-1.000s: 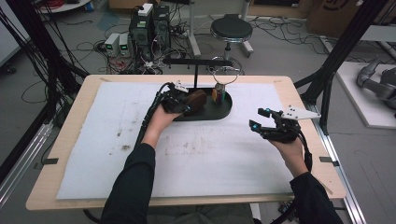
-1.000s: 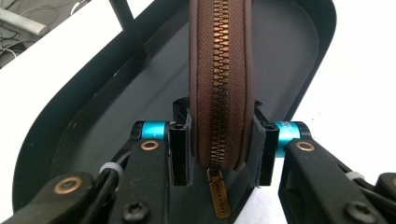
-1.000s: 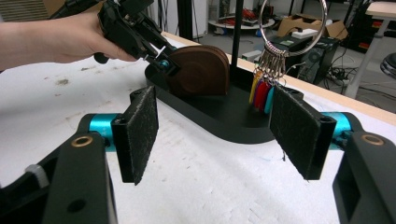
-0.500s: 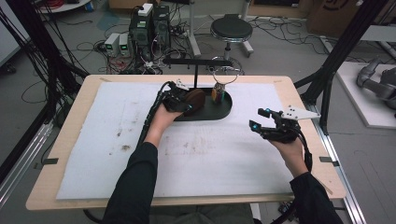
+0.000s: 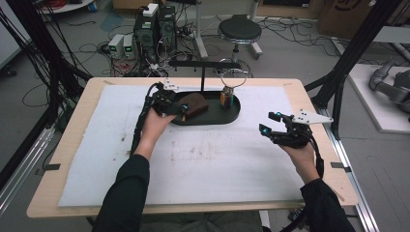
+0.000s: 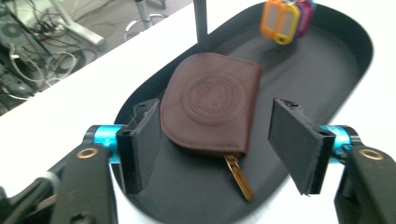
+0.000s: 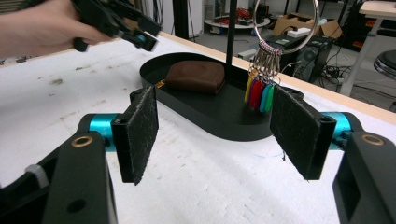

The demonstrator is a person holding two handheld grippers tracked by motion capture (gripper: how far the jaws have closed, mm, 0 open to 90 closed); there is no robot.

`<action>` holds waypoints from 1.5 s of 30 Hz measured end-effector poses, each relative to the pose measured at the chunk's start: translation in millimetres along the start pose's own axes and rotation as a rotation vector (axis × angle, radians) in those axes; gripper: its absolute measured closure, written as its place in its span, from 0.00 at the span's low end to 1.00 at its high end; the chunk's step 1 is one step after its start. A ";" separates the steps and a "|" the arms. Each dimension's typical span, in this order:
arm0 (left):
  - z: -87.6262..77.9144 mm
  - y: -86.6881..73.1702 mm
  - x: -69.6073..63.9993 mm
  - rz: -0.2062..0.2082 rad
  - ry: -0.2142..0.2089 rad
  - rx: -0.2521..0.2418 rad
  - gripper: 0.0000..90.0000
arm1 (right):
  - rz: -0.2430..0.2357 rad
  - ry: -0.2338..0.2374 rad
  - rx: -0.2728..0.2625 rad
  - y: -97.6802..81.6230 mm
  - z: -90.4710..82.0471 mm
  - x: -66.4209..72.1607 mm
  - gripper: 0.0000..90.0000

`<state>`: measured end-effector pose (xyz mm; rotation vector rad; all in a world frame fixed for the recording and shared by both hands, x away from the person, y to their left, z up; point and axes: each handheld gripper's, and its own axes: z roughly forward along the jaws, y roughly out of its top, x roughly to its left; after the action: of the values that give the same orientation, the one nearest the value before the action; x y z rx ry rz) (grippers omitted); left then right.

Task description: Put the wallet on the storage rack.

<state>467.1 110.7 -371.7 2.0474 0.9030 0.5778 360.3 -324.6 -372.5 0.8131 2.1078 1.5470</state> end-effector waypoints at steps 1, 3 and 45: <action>-5.8 -1.1 -0.5 0.003 -0.002 -0.015 0.36 | 0.000 -0.001 0.001 -0.1 -0.2 -0.1 0.37; -17.7 -3.8 -1.6 0.009 -0.007 -0.052 0.36 | 0.001 -0.003 0.001 -0.4 -0.5 -0.7 0.37; -136.8 -124.3 4.2 -0.081 -0.048 -0.332 0.24 | 0.102 -0.060 0.053 -12.6 5.8 -14.2 0.22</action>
<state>330.5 233.0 -395.1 1.7117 0.7992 0.5896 371.8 -332.6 -386.5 0.9874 2.1018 1.5029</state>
